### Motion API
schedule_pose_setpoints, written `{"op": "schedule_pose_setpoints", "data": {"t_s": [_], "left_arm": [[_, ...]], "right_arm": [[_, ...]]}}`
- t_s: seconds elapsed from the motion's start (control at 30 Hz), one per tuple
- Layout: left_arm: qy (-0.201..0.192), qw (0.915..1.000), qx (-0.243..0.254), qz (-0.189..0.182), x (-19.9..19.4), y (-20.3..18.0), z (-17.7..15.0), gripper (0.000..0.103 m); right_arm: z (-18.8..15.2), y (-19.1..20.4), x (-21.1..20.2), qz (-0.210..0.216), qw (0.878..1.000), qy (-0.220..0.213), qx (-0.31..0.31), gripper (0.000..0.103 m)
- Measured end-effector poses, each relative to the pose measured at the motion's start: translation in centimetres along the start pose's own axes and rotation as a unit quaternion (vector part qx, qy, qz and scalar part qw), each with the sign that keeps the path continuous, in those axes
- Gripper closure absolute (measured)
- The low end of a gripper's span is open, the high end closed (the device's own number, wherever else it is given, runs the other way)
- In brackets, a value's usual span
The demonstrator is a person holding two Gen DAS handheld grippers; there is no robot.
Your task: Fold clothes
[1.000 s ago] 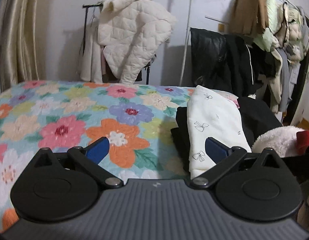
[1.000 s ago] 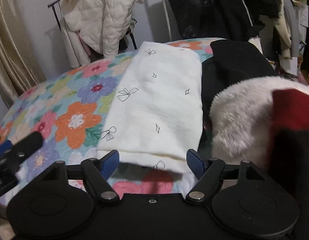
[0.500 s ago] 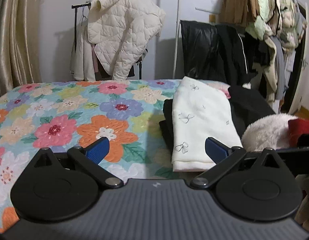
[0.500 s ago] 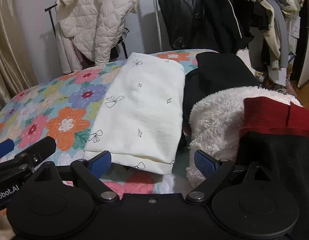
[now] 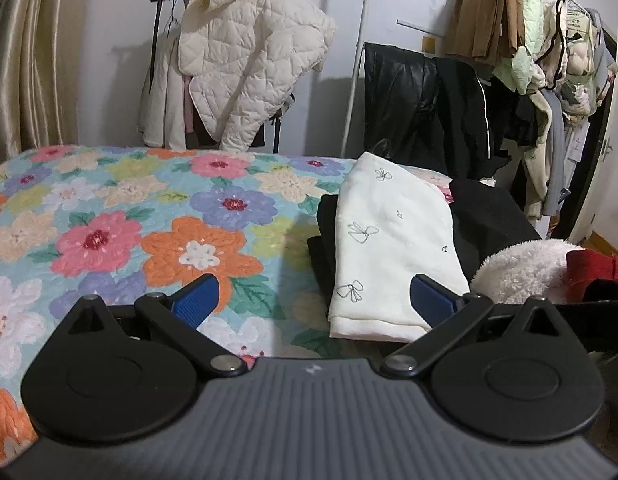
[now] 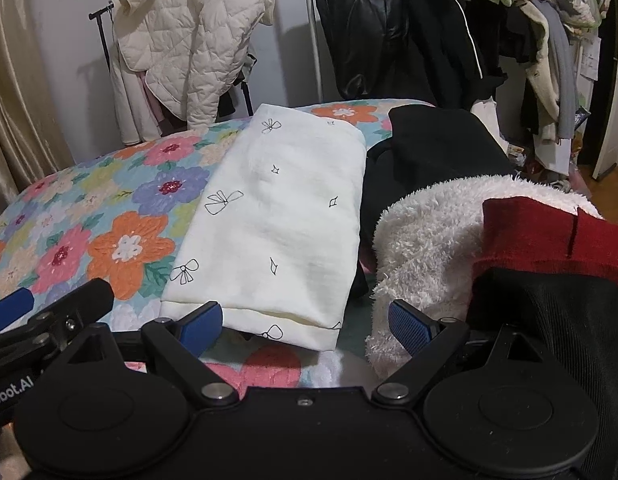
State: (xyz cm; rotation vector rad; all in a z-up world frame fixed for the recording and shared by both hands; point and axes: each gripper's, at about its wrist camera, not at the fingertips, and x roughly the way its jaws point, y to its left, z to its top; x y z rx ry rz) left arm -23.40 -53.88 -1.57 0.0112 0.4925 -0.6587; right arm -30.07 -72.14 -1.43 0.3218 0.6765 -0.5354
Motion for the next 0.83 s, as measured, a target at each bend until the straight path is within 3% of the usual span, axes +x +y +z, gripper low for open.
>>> {"op": "schedule_pose_setpoints", "data": {"t_s": [0.83], "left_arm": [[0.03, 0.9995, 0.002, -0.007, 0.41, 0.49, -0.96, 0.0]], "right_arm": [[-0.51, 0.43, 0.17, -0.006, 1.0, 0.012, -0.007, 0.01]]}}
